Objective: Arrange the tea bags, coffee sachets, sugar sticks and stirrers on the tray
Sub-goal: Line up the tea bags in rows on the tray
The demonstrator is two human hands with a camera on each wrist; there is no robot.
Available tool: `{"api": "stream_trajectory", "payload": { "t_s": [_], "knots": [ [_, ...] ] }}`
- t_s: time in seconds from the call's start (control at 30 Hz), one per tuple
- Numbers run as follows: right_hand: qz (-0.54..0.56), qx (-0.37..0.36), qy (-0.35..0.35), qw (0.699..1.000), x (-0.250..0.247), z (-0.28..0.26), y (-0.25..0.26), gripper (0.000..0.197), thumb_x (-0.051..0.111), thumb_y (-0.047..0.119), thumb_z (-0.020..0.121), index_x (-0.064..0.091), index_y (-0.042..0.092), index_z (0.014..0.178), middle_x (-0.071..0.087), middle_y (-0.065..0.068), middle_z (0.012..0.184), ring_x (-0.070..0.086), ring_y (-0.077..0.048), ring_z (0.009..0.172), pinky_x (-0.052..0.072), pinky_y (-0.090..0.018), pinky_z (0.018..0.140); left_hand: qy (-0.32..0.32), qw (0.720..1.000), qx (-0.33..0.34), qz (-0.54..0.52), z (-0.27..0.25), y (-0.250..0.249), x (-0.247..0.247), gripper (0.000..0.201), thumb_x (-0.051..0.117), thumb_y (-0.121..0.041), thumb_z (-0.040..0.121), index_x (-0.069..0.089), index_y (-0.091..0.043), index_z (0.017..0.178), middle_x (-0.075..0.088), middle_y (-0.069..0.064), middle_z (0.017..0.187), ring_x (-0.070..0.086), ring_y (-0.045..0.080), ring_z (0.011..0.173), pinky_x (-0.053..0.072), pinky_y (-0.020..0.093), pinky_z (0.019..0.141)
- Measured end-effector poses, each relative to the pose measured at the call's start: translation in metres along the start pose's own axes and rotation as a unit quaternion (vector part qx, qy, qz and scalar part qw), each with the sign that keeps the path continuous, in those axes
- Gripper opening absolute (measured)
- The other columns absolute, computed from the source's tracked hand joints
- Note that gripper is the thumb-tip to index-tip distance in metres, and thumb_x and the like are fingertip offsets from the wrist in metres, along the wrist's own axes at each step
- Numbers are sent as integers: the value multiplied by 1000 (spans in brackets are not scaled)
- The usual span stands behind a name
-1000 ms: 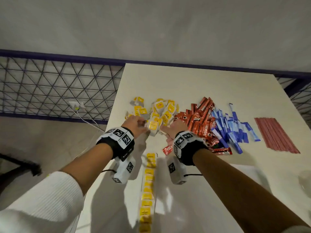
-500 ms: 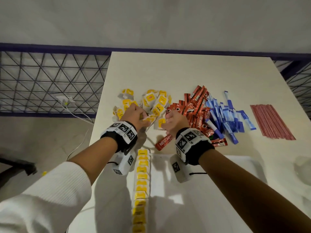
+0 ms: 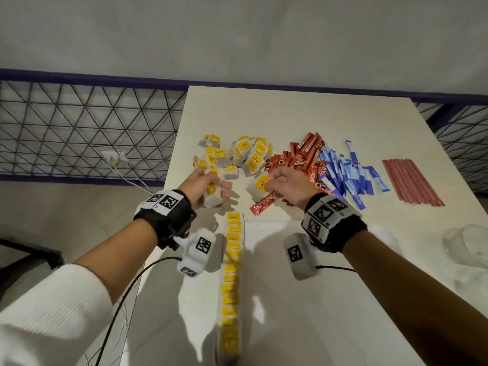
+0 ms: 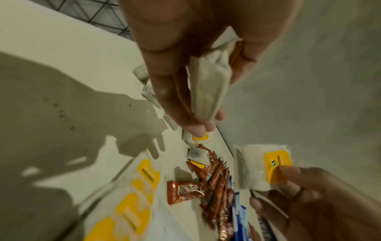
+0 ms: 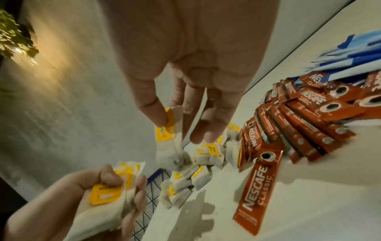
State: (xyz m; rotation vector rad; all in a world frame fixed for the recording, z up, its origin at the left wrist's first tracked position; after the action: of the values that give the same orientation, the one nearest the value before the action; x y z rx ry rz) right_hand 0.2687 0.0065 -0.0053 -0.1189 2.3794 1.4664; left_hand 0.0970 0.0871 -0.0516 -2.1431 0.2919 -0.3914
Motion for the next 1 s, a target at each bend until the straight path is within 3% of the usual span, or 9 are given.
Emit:
{"api": "stream_trajectory", "payload": {
  "t_s": [0.03,0.1,0.2,0.3,0.4,0.57,0.8,0.9,1.0],
  "knots": [
    [11,-2,2,1000,2,-7,1,16,60,7,86,51,18,78,56,4,69,53,-4,56,40,-12,47,5,1000,-23,-20,-9,4,0,27,34,3,87,34,-14,108,65,8,58,61,21,46,52,29,44],
    [23,-4,7,1000,9,-21,2,16,61,7,85,53,18,78,58,3,71,53,-7,58,42,-9,47,25,997,-67,-34,-33,11,2,14,31,-1,86,45,-2,89,60,9,53,58,19,42,49,23,41],
    [18,-10,23,1000,25,-41,0,17,61,5,85,54,18,79,60,-1,73,56,-6,53,46,-13,53,64,990,-117,-47,-64,28,5,34,29,-8,89,52,-2,65,51,8,51,52,15,37,44,16,39],
    [-12,-13,35,999,41,-63,-9,18,61,5,86,53,19,79,60,-1,71,54,3,44,45,-15,54,87,988,-121,-43,-90,45,2,23,37,-8,91,56,-11,79,52,4,52,50,14,39,42,16,40],
    [-31,-1,39,999,60,-88,-27,12,62,5,85,55,15,86,59,-2,72,55,-5,52,44,-16,53,74,992,-99,28,-107,64,-12,13,49,-4,90,57,-13,94,54,2,53,48,13,40,41,16,40],
    [-69,25,76,994,92,-133,-60,12,62,5,86,56,11,94,57,0,69,54,-12,59,45,-19,56,83,982,-86,147,-130,94,-30,2,60,-8,87,61,-9,88,56,-1,49,48,10,38,38,15,37],
    [-107,72,148,981,123,-172,-96,20,63,6,85,54,21,76,55,-3,67,53,-13,59,43,-22,57,142,951,-107,254,-156,132,-29,14,65,-7,84,59,-7,72,52,-2,43,44,8,34,36,14,34],
    [-119,78,157,977,131,-175,-106,21,63,6,85,52,21,74,53,-1,65,53,-4,49,43,-17,51,194,924,-121,308,-164,150,-22,8,70,-9,80,62,-7,77,53,-2,46,43,10,40,34,18,37],
    [-152,69,156,974,134,-174,-112,23,61,8,88,51,22,73,52,1,63,50,1,42,40,-14,47,189,907,-101,363,-163,156,-19,13,73,-16,77,62,-12,72,54,-2,47,42,12,39,35,19,41]
  ]
}}
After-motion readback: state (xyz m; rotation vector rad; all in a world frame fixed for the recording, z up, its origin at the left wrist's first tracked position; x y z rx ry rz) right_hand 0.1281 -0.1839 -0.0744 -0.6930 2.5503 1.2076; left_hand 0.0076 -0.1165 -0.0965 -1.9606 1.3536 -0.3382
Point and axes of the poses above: each hand's wrist, its own z-axis towards the middle knuckle, its own x-axis out of the palm, y = z × x, the point moved 7 cm from there along z, towards the middle knuckle
